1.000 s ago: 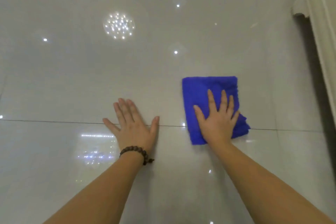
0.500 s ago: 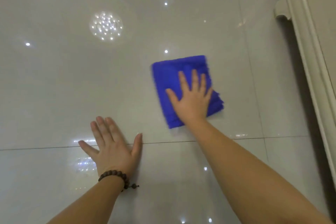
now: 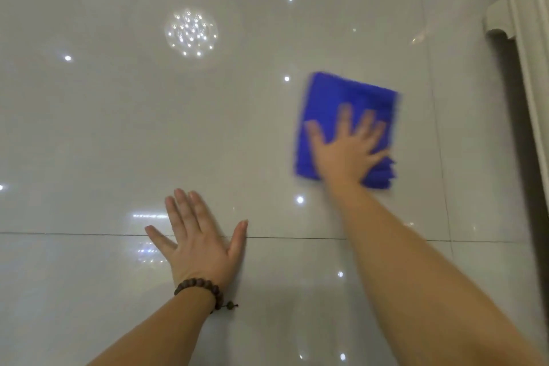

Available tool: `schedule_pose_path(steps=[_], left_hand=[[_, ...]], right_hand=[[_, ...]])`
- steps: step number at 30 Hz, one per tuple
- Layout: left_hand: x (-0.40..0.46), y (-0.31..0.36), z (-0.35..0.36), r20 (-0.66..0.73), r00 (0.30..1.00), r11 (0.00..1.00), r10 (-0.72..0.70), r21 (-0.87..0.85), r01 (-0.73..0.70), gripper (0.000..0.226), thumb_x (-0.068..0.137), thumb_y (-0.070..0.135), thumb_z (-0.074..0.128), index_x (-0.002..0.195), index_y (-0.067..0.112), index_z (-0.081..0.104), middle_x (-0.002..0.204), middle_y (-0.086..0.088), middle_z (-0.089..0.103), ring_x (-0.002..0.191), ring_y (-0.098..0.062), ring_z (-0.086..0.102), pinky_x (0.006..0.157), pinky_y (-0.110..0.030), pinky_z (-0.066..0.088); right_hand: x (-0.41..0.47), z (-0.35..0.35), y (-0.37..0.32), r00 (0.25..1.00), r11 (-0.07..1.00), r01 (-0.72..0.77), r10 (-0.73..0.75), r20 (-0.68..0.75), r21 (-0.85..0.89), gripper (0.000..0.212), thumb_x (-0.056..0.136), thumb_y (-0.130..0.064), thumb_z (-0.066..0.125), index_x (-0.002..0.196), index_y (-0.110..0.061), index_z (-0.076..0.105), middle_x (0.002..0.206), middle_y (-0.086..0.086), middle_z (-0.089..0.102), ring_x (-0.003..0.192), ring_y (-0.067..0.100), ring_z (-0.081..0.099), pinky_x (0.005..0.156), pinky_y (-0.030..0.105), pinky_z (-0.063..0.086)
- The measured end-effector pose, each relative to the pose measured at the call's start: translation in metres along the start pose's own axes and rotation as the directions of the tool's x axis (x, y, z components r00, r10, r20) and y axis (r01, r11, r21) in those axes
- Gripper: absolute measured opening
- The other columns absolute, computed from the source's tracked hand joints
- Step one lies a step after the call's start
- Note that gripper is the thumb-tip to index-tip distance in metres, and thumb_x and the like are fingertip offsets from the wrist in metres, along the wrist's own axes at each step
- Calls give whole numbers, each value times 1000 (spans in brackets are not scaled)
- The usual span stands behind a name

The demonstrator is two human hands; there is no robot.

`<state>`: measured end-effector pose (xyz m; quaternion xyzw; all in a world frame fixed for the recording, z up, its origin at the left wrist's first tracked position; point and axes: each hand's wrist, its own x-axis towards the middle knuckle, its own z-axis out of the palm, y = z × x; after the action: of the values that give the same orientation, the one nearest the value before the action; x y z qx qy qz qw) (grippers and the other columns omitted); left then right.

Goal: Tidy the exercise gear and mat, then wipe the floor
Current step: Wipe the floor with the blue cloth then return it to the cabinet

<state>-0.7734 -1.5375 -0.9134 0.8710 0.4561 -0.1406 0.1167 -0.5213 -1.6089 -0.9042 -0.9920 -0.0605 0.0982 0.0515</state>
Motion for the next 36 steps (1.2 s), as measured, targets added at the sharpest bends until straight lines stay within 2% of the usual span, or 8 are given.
schedule_pose_path(steps=[5,10,13,21,25,29,34,36], left_hand=[[1,1,2,-12,1000,1000,-13,-4,13,96,85,70,16,151,3,-3,160,-15,-3,148,-26,-12,112,-65,-4],[-1,1,-2,6,1000,1000,13,15,-13,97,84,77,2,148,7,-20,158,-13,-20,144,-24,-26,113,-62,-11],[-2,2,-1,-12,1000,1000,-1,13,1,99,84,77,3,150,6,-15,159,-13,-17,145,-24,-24,112,-62,-12],[-2,1,5,-38,999,999,2,35,0,97,87,75,12,151,5,-9,160,-13,-11,147,-24,-16,112,-63,-8],[-3,1,4,-40,999,999,6,52,-4,98,86,77,6,151,5,-10,160,-14,-11,147,-25,-17,113,-63,-8],[-5,4,3,-66,998,999,5,37,-3,97,86,75,8,151,4,-8,160,-15,-10,147,-25,-15,112,-64,-7],[-6,2,3,-87,996,999,10,44,-6,97,86,75,8,151,3,-7,160,-15,-9,147,-26,-13,112,-64,-6],[-6,2,5,-86,996,999,16,39,-13,97,86,74,8,151,4,-7,160,-15,-9,147,-26,-13,112,-64,-6]], right_hand=[[-85,19,-54,743,741,666,-647,175,-90,79,80,-78,34,148,-42,20,161,2,3,146,32,-8,106,70,-5],[-11,-2,94,988,990,141,-142,-66,-19,61,88,-63,38,144,-40,32,158,0,18,146,27,10,111,64,9],[-9,-16,141,962,959,-252,263,-72,131,59,89,-53,45,144,-34,36,157,3,19,145,28,10,110,66,8],[-107,15,60,917,915,395,-398,-21,-80,71,74,-73,44,134,-34,48,149,6,36,141,35,21,106,73,8],[-72,-8,191,995,996,-87,86,-54,-20,72,77,-68,46,140,-34,37,157,3,19,144,28,13,109,67,10],[-86,-11,218,901,902,-425,429,-60,75,75,81,-70,38,148,-43,18,160,5,8,146,29,5,109,67,7],[-172,26,119,948,947,315,-317,-30,-71,72,77,-67,39,144,-45,28,157,5,23,145,32,16,110,65,10],[-165,21,145,941,940,332,-335,-35,-82,71,76,-68,40,144,-47,28,157,0,23,145,27,17,111,63,13]])
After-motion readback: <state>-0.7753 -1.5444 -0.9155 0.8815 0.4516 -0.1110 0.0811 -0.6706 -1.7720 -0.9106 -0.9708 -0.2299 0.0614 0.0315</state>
